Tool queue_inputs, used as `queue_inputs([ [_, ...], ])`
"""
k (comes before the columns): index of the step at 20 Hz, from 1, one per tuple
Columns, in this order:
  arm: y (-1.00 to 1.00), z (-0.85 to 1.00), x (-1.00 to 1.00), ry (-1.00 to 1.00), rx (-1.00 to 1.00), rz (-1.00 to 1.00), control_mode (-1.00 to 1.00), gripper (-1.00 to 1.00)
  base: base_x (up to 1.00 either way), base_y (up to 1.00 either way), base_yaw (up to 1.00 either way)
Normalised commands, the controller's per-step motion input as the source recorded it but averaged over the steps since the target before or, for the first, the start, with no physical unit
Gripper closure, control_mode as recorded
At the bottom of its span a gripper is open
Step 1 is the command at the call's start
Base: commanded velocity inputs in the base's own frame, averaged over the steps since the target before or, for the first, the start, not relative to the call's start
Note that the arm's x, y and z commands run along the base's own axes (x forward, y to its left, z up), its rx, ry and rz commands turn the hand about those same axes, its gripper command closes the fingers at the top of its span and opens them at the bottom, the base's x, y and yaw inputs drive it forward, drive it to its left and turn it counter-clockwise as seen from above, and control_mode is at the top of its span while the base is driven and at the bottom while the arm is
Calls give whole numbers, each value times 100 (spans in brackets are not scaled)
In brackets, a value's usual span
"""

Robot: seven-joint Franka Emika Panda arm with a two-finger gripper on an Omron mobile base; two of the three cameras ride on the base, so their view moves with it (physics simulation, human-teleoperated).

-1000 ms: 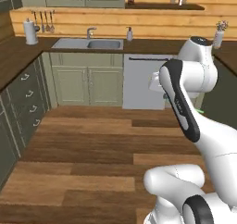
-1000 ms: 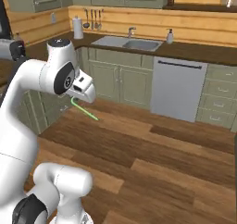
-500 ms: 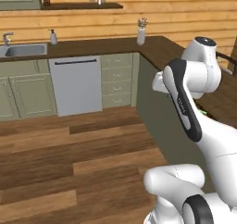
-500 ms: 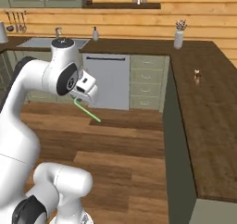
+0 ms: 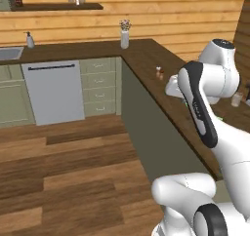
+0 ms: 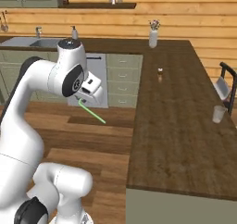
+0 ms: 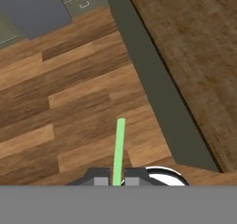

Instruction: Take a straw from the drawer in front and place it inside the glass cup on the dining counter.

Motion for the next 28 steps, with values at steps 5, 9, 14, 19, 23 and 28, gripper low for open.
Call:
queue_inputs([
  [5, 0, 0, 0, 0, 0, 0, 100, 100, -13, -100, 2],
  [9, 0, 0, 0, 0, 0, 0, 100, 100, -10, -100, 5],
  [14, 0, 0, 0, 0, 0, 0, 100, 100, -89, -92, 1],
  [19, 0, 0, 0, 0, 0, 0, 100, 100, -100, -71, 0],
  [23, 0, 0, 0, 0, 0, 0, 100, 100, -95, -83, -5],
  [28, 0, 0, 0, 0, 0, 0, 100, 100, -20, -100, -2],
])
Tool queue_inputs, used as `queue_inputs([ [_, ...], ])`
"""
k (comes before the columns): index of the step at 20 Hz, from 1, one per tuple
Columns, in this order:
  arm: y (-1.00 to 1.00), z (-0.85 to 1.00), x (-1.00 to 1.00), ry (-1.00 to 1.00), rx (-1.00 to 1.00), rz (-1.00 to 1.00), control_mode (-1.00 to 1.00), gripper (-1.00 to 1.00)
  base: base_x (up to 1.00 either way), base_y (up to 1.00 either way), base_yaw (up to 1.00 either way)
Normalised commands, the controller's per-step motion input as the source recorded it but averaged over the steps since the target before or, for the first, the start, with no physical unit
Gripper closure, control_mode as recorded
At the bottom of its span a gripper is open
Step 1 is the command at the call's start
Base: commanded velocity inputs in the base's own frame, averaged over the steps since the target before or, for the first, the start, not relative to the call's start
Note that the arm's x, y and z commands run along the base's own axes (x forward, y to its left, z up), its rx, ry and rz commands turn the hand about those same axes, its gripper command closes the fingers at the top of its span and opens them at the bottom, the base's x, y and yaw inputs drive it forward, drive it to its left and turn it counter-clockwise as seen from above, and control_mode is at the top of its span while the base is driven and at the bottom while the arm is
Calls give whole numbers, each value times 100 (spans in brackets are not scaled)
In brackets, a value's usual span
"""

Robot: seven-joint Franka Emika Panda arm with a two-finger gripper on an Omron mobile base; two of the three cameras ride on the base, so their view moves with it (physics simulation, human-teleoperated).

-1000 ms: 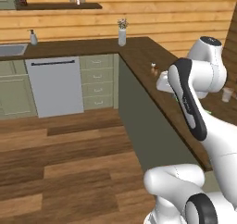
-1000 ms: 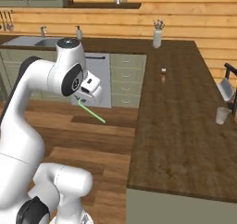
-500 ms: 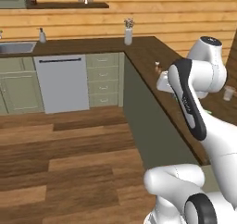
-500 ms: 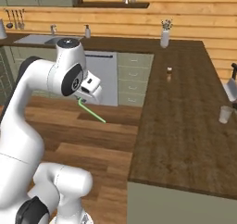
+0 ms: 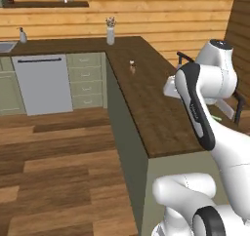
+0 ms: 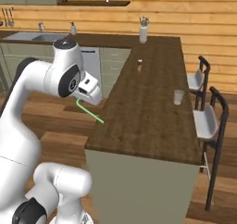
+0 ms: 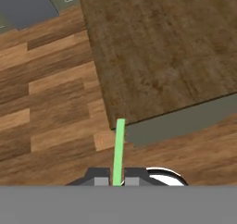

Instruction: Take a straw from the drawer in front and place it inside the glass cup on the dining counter.

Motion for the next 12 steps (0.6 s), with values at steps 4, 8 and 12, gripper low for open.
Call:
queue_inputs([
  [4, 0, 0, 0, 0, 0, 0, 100, 100, 14, -100, 0],
  [8, 0, 0, 0, 0, 0, 0, 100, 100, 51, -100, 4],
  [12, 0, 0, 0, 0, 0, 0, 100, 100, 57, -100, 18],
])
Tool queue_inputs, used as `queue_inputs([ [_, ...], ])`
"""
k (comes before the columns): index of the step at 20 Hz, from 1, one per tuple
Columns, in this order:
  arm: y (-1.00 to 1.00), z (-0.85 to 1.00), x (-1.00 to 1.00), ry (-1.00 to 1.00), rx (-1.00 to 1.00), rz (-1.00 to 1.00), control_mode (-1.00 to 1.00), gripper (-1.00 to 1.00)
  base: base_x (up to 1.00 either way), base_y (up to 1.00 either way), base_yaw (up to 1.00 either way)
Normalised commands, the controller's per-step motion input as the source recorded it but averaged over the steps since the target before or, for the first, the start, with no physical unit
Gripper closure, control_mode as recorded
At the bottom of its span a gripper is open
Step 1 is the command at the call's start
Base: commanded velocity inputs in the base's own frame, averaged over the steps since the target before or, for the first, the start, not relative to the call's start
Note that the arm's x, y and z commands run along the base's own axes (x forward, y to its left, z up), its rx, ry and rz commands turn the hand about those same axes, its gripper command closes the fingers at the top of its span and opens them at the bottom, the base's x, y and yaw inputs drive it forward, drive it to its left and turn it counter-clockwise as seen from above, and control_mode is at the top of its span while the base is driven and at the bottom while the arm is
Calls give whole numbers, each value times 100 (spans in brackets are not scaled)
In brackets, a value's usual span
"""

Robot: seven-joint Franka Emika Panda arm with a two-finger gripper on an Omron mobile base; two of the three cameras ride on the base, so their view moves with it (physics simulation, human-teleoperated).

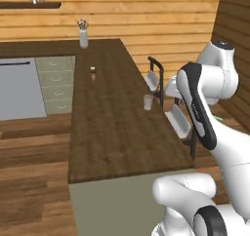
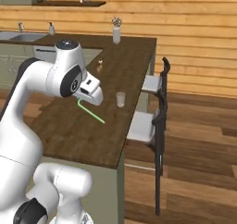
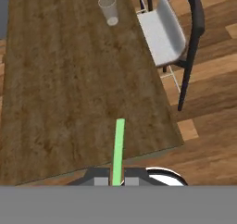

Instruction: Take a straw from the drawer in front and place it inside the glass cup on the dining counter.

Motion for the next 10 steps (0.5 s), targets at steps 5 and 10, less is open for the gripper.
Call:
queue_inputs([
  [5, 0, 0, 0, 0, 0, 0, 100, 100, 48, -100, 26],
  [10, 0, 0, 0, 0, 0, 0, 100, 100, 33, -100, 27],
])
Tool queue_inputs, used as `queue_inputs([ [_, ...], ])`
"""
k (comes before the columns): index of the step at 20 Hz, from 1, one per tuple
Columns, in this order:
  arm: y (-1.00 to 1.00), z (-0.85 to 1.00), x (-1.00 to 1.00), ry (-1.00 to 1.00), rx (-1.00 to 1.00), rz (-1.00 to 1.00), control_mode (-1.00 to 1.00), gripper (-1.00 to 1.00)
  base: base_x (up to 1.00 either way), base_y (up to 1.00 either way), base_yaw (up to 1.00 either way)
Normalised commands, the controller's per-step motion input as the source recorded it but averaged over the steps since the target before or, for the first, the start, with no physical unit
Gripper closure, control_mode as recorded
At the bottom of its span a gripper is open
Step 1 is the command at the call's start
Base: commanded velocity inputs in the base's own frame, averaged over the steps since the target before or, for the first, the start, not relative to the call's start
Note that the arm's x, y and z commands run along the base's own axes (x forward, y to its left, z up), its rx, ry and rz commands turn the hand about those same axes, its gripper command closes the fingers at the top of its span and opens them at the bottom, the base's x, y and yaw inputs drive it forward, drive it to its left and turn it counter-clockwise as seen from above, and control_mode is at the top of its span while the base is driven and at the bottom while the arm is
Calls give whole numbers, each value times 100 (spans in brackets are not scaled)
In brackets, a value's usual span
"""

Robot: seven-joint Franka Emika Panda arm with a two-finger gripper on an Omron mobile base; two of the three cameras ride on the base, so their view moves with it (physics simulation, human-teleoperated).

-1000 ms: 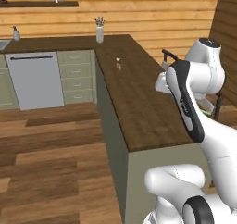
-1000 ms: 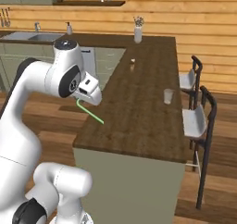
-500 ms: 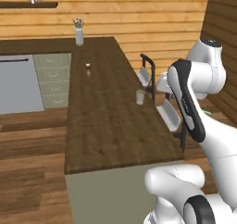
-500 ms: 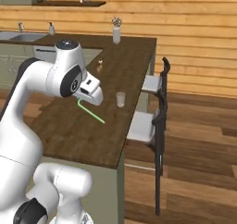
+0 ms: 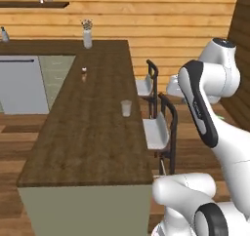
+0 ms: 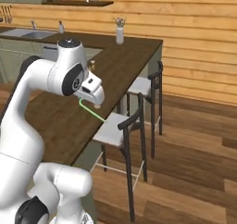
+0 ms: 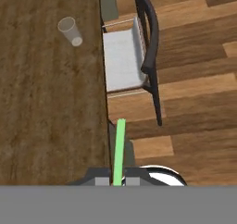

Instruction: Take a straw from the drawer in front and place it inside the glass cup on the dining counter.

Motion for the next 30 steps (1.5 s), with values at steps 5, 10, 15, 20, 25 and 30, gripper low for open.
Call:
queue_inputs([
  [5, 0, 0, 0, 0, 0, 0, 100, 100, 18, -100, 31],
  [10, 0, 0, 0, 0, 0, 0, 100, 100, 13, -97, 40],
  [15, 0, 0, 0, 0, 0, 0, 100, 100, 11, -66, 58],
  [20, 0, 0, 0, 0, 0, 0, 100, 100, 11, -59, 62],
  [25, 0, 0, 0, 0, 0, 0, 100, 100, 11, -60, 62],
  [30, 0, 0, 0, 0, 0, 0, 100, 100, 9, -80, 56],
])
